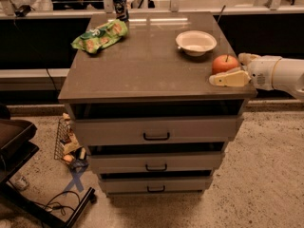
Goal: Move apple near green rice chip bag
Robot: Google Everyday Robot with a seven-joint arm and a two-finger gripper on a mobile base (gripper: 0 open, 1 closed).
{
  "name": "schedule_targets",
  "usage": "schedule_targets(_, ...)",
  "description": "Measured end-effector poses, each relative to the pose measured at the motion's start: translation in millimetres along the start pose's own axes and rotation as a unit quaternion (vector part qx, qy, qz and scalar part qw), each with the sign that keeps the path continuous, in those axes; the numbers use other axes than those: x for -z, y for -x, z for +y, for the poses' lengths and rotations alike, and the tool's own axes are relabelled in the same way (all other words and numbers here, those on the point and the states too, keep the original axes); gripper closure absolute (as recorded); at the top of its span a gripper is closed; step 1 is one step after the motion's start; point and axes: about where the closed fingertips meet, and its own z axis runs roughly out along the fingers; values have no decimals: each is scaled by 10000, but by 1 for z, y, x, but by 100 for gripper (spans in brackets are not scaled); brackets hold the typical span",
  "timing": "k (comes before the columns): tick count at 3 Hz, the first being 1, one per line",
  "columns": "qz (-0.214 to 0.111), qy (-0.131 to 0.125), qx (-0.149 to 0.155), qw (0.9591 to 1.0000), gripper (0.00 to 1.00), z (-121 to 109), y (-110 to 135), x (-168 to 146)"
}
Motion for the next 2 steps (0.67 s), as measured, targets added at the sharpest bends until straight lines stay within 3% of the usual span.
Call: schedule_targets(2,-166,182,66,9997,62,9,2,-8)
